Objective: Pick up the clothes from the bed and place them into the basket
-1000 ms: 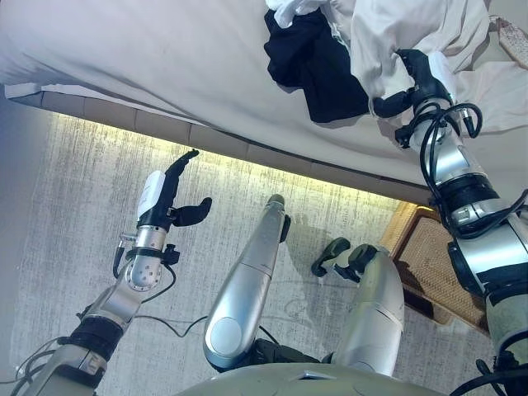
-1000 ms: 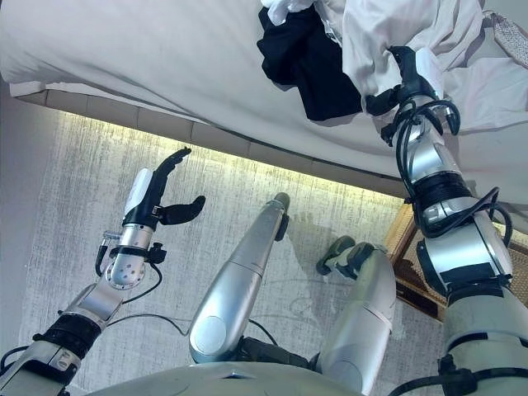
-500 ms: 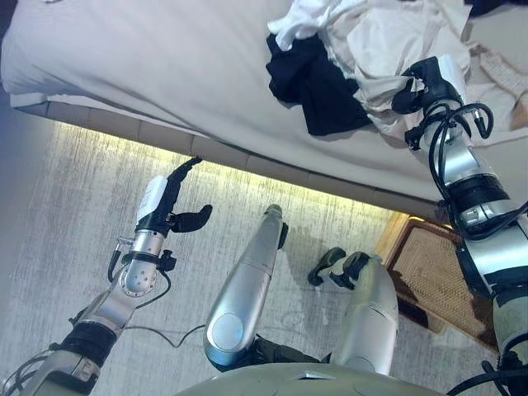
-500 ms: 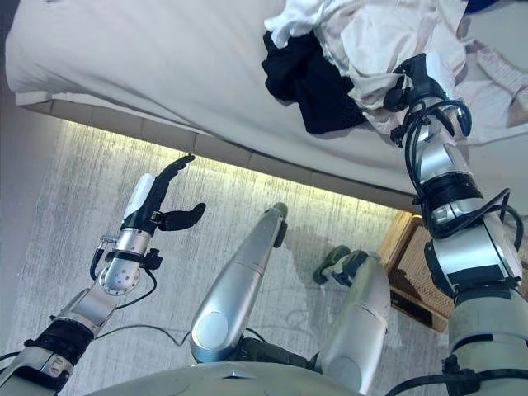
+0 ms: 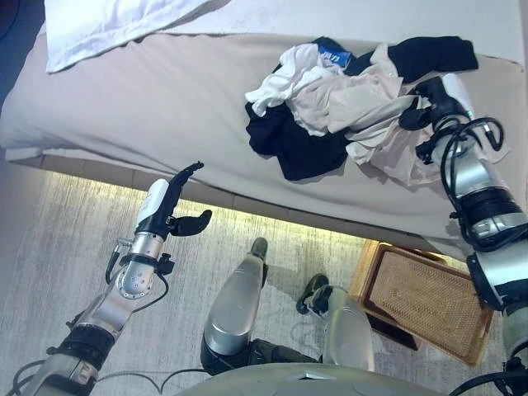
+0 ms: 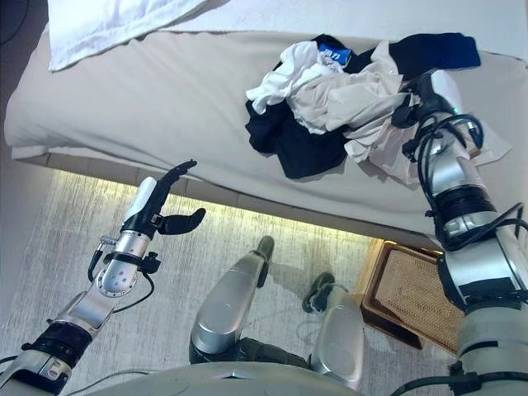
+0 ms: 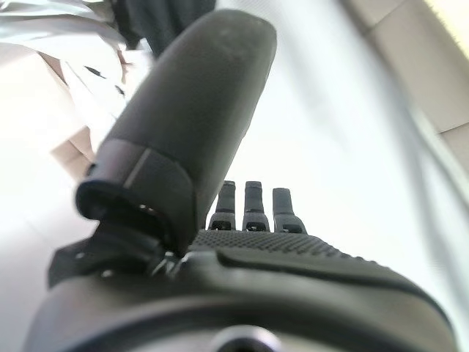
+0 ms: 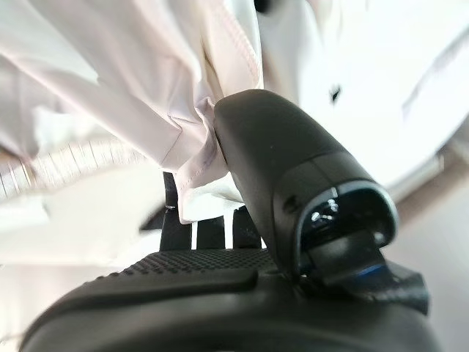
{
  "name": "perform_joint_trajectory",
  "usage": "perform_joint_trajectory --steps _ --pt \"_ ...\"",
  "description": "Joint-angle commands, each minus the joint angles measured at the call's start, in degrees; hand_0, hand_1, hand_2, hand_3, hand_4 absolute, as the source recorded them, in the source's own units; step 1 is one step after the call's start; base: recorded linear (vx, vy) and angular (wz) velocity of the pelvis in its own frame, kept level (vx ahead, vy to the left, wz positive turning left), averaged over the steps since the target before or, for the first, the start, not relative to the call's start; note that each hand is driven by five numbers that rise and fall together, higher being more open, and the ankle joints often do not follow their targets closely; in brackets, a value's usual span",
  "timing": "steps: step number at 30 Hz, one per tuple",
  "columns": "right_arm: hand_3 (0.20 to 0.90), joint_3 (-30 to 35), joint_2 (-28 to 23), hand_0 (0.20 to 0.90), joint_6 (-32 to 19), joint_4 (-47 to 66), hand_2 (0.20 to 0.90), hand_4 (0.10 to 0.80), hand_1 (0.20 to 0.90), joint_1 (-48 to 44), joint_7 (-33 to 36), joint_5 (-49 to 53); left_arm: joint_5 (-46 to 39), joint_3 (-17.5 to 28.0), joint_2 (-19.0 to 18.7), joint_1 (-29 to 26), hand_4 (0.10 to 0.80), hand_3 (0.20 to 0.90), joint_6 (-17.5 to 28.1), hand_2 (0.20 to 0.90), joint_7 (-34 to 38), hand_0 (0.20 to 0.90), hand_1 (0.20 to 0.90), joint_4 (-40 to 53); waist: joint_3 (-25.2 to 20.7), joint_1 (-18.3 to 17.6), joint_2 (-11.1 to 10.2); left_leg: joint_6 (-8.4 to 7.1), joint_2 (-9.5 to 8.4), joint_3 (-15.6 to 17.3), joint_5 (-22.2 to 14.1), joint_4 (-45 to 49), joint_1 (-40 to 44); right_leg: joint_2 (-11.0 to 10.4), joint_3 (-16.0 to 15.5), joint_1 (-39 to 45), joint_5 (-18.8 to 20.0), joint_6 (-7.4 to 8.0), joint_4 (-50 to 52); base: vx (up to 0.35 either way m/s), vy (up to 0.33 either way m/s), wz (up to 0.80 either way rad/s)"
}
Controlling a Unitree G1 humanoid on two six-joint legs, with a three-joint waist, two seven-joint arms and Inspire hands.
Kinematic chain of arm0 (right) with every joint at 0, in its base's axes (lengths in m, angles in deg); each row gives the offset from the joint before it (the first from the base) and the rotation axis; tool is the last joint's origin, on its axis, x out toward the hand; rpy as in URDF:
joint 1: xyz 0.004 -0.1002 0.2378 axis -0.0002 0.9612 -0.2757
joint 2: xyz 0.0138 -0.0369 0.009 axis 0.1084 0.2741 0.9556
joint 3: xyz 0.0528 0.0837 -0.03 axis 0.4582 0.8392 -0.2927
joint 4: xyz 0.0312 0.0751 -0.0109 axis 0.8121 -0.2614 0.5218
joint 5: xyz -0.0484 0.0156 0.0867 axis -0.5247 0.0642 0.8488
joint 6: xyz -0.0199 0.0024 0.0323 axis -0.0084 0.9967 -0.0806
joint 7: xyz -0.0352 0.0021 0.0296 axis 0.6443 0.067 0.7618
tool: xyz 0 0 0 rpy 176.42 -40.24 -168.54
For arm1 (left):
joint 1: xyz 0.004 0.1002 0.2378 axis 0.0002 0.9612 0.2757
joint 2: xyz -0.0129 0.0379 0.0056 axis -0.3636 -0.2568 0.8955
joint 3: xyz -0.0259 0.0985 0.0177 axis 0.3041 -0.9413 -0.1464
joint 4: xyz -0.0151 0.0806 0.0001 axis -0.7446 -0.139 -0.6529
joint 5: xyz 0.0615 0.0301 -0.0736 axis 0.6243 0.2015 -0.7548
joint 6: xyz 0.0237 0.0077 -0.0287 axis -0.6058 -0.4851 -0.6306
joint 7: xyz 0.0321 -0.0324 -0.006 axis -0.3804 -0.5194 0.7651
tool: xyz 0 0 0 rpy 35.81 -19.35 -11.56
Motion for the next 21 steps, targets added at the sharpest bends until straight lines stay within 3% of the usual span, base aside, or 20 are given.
perform_joint_trajectory --steps 1,10,17,21 --pt "0.2 -0.33 -7.45 0.3 -4.21 2.24 0.3 0.1 0.3 -1.96 3.19 1.83 0.72 1.62 -0.09 0.74 0.8 0.9 1.18 0.9 2.35 0.9 0.9 0.09 -16.69 -3.83 -4.52 -0.04 -0.57 1.34 -4.71 -0.27 0.27 5.38 -0.18 5.08 2.43 -2.1 -9.57 0.023 0.045 -0.3" --pt "0.2 1.97 -17.3 0.3 -5.89 3.1 0.3 0.1 0.3 -4.83 3.17 3.18 0.5 -0.39 0.33 -0.82 0.8 0.9 0.23 0.9 2.96 0.9 0.9 -5.73 -23.25 -10.16 -5.72 -0.06 0.74 6.69 -3.41 -9.54 9.13 7.27 4.14 9.87 5.74 0.68 -17.79 0.042 0.037 -0.26" --pt "0.2 3.83 -24.68 0.3 -6.92 5.72 0.3 0.1 0.3 -3.79 2.54 1.38 0.29 -2.81 0.0 -1.79 0.8 0.9 1.11 0.9 3.43 0.9 0.9 -8.79 -25.84 -14.59 -5.85 -0.29 1.74 9.64 -1.21 -17.73 12.94 7.97 7.85 10.25 9.26 3.28 -22.98 -0.016 0.007 -0.39" --pt "0.2 6.36 -27.67 0.3 -7.27 8.14 0.3 0.1 0.3 -1.07 2.48 2.07 0.92 -3.07 -0.56 -2.41 0.8 0.9 1.72 0.9 3.9 0.9 0.9 -10.82 -26.49 -17.05 -5.96 -0.08 1.93 10.99 -0.89 -19.62 13.71 8.59 10.13 9.26 10.25 3.96 -23.98 -0.017 -0.009 -0.37"
